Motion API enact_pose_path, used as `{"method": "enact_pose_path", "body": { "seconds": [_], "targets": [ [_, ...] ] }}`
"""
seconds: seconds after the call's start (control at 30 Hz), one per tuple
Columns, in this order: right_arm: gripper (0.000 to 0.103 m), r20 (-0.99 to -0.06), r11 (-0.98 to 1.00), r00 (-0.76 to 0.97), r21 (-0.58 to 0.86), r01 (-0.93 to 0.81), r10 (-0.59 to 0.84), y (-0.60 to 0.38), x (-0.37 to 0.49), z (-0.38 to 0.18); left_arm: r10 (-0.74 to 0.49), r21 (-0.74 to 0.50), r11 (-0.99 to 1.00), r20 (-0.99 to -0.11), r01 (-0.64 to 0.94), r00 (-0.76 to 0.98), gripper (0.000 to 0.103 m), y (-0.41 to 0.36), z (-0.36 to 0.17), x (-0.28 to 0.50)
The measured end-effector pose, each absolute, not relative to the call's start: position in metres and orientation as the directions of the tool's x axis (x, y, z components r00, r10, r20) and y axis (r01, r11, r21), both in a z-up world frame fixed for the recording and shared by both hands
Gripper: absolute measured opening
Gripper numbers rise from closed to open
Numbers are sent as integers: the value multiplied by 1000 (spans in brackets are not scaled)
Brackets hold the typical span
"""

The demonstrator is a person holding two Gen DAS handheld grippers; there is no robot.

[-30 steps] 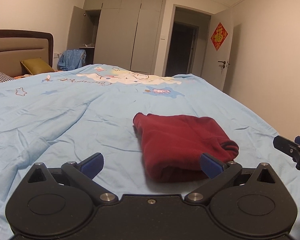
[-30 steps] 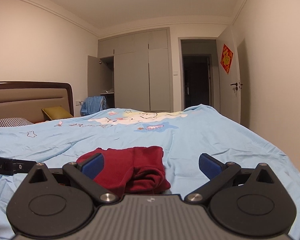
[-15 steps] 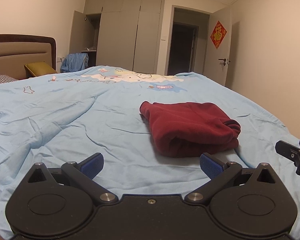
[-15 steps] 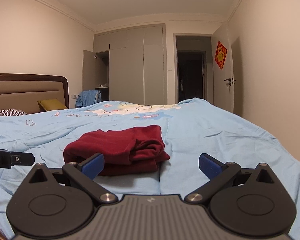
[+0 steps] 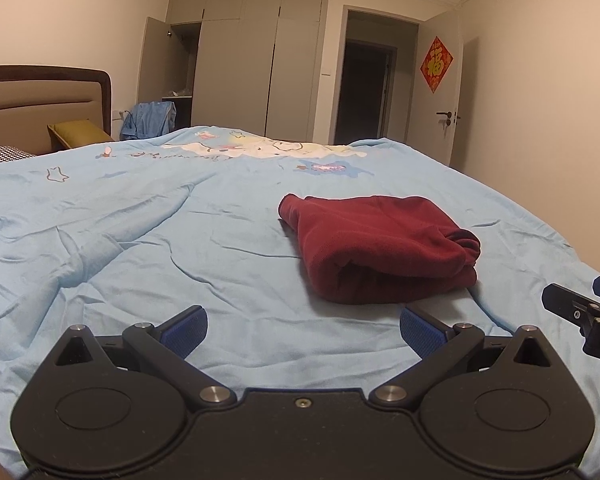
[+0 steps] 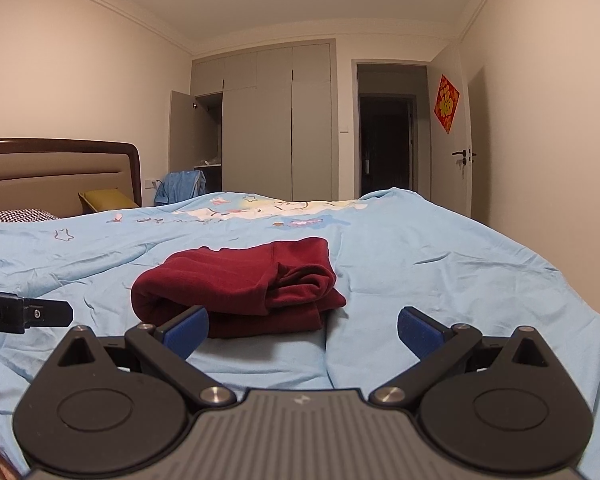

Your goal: Fold small clothes

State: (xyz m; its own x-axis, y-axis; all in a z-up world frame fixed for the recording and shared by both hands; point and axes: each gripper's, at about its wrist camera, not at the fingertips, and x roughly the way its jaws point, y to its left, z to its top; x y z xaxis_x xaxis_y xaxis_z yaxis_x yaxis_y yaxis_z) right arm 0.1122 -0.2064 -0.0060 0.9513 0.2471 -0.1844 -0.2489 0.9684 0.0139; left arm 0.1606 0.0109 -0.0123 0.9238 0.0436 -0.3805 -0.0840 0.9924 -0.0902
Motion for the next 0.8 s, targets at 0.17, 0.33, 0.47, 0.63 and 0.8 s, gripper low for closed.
{"method": "enact_pose_path", "body": {
  "seconds": [0.17,0.33,0.47,0.63,0.8],
  "targets": [
    [103,-185,968,951,14,-249,247,-206,112,-6,43,-89,993,-382,-83,923,102,11,-12,161],
    [103,-191,969,950,16,-248,247,-206,112,-8,42,-89,993,-384,-82,922,102,11,-12,161],
    [103,-195,968,949,14,-251,249,-206,113,-7,42,-90,993,-385,-82,922,102,11,-12,161],
    [103,-199,967,948,12,-253,250,-206,114,-8,42,-92,992,-386,-84,922,102,11,-13,161],
    [103,-200,967,947,13,-253,250,-206,115,-9,43,-93,992,-389,-85,920,102,11,-15,161]
  ]
}}
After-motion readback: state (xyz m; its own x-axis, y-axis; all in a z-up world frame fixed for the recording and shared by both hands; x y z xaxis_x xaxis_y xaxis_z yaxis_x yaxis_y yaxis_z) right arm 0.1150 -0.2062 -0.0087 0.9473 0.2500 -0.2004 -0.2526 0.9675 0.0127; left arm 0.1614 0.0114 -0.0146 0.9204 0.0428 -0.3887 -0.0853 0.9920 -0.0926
